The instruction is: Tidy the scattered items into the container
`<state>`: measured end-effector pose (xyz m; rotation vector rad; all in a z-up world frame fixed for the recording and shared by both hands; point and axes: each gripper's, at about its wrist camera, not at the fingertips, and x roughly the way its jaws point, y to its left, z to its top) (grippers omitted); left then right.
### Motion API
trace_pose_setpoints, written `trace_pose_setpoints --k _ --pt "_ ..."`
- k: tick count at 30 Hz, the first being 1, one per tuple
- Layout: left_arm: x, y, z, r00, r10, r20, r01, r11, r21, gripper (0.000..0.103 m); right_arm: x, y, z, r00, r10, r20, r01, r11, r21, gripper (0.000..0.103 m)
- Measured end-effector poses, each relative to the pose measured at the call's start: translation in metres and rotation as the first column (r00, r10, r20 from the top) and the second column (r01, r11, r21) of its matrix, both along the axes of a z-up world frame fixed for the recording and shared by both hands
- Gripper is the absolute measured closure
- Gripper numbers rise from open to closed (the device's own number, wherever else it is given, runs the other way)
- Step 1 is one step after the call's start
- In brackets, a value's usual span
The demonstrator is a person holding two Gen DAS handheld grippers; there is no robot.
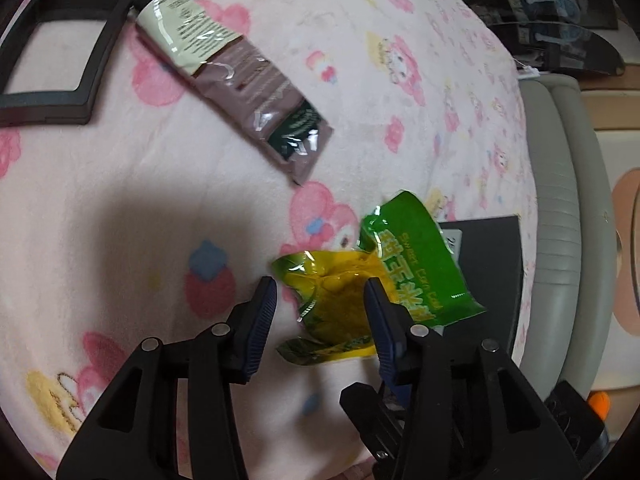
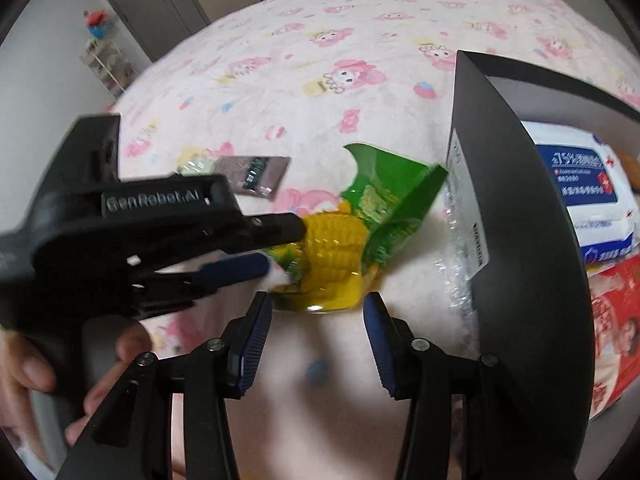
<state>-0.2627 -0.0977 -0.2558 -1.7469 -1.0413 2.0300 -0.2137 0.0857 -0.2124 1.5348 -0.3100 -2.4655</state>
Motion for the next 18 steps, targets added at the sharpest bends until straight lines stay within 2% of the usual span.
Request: trace_pose_setpoints --k 2,5,7,10,13,18 --pt "0.001 0.000 0.002 1.000 0.000 -0.005 0.000 1.000 0.022 0.058 0.003 0.004 0.009 0.999 -0.018 -0.042 0.018 1.000 -0.017 0.059" --pt "0.003 -0.003 0.004 1.000 0.015 -0.016 -0.015 1.000 0.008 0.058 0.009 0.009 0.024 0.990 -0.053 -0.130 0.051 0.999 -0.017 0.060" --pt "0.004 -0.006 0.006 0.999 0.038 -0.031 -0.038 0.999 0.019 0.058 0.010 0.010 0.028 0.986 -0.065 -0.156 0.064 0.998 -0.016 0.060" --pt "0.006 -0.008 0.009 0.997 0.061 -0.057 -0.057 0.997 0.060 0.058 0.009 0.004 0.030 0.981 -0.047 -0.186 0.054 0.998 0.035 0.060" --pt "0.003 -0.001 0.003 0.998 0.046 -0.033 -0.044 0.998 0.054 0.057 0.003 -0.003 0.018 0.988 -0.006 -0.154 0.019 0.996 0.082 0.059" --pt "0.003 0.001 -0.013 0.999 0.032 0.036 -0.033 0.999 0.031 0.056 -0.014 -0.010 -0.010 0.999 0.041 -0.036 -0.036 0.992 0.118 0.059"
